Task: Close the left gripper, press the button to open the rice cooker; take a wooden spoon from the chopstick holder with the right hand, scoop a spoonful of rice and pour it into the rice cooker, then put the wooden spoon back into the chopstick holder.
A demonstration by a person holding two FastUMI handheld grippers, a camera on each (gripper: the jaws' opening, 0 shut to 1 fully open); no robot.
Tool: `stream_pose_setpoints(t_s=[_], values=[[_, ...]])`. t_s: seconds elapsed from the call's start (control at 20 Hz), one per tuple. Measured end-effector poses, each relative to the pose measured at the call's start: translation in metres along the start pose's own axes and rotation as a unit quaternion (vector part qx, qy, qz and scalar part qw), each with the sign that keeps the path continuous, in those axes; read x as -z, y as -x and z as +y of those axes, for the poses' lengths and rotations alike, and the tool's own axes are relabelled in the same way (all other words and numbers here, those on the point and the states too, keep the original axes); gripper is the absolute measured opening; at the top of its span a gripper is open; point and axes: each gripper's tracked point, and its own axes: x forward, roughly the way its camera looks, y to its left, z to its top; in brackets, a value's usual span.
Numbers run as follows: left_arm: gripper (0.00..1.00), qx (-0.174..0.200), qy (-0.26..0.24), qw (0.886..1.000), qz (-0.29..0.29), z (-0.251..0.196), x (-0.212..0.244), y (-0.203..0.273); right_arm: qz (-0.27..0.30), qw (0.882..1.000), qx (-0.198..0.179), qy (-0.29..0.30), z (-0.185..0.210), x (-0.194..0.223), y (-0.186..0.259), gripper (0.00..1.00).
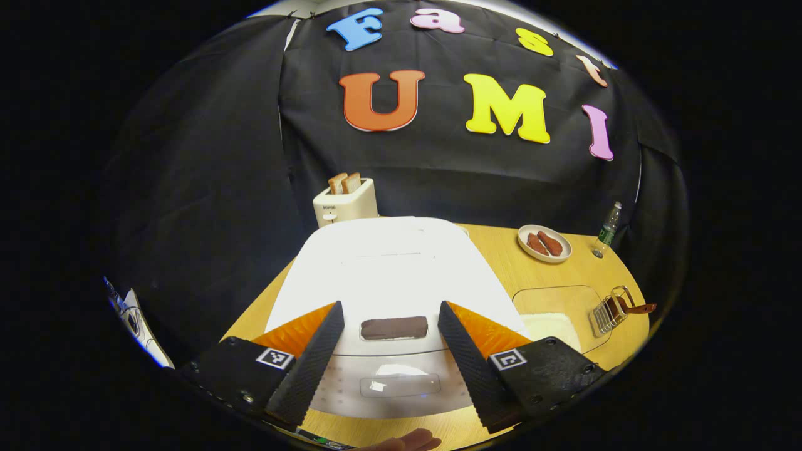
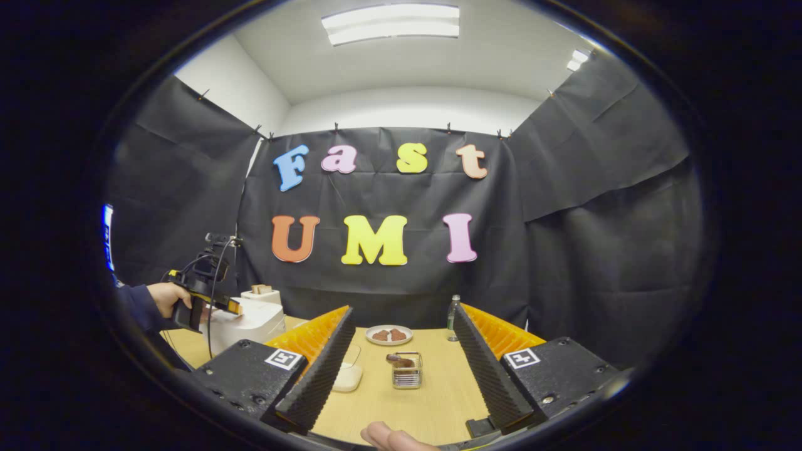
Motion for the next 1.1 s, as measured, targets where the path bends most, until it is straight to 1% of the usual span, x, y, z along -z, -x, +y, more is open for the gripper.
stream_pose_setpoints(t_s=[0.25, 0.4, 0.45, 0.5, 0.55, 0.65, 0.7, 0.75, 0.8, 0.9, 1.0, 1.1], values=[[0.98, -0.003, -0.003, 1.000, -0.021, 0.001, 0.002, -0.002, 0.006, 1.000, 0.005, -0.006, 0.000, 0.005, -0.005, 1.00], [0.99, -0.009, 0.000, 0.999, -0.052, 0.001, 0.000, -0.003, 0.009, 1.000, 0.007, -0.006, -0.001, 0.006, -0.006, 1.00], [0.99, -0.009, -0.008, 0.998, -0.061, 0.001, -0.001, -0.003, 0.007, 1.000, 0.009, -0.005, -0.002, 0.005, -0.006, 1.00], [0.99, -0.001, -0.018, 0.997, -0.073, -0.001, -0.004, -0.001, 0.004, 1.000, 0.009, -0.006, -0.003, 0.004, -0.006, 1.00], [0.98, 0.011, -0.018, 0.996, -0.083, -0.003, -0.007, -0.001, 0.002, 1.000, 0.009, -0.008, -0.003, 0.003, -0.008, 1.00], [0.96, 0.016, 0.001, 0.996, -0.093, 0.002, -0.009, 0.003, 0.009, 1.000, 0.012, -0.015, -0.005, 0.011, -0.013, 1.00], [0.95, 0.007, 0.015, 0.995, -0.100, 0.008, -0.013, 0.006, 0.016, 1.000, 0.013, -0.017, -0.006, 0.015, -0.016, 1.00], [0.93, 0.006, 0.027, 0.994, -0.103, 0.009, -0.015, 0.010, 0.024, 0.999, 0.017, -0.018, -0.008, 0.020, -0.018, 1.00], [0.93, 0.016, 0.030, 0.994, -0.104, 0.004, -0.017, 0.016, 0.029, 0.999, 0.019, -0.019, -0.009, 0.022, -0.019, 1.00], [0.94, 0.043, 0.013, 0.991, -0.129, -0.011, -0.027, 0.039, 0.032, 0.999, 0.023, -0.020, -0.009, 0.020, -0.023, 1.00], [0.94, 0.047, -0.002, 0.985, -0.166, -0.015, -0.042, 0.062, 0.036, 0.999, 0.030, -0.016, -0.010, 0.022, -0.025, 1.00], [0.93, 0.043, -0.006, 0.983, -0.178, -0.020, -0.043, 0.086, 0.039, 0.999, 0.030, -0.016, -0.008, 0.023, -0.026, 1.00]])
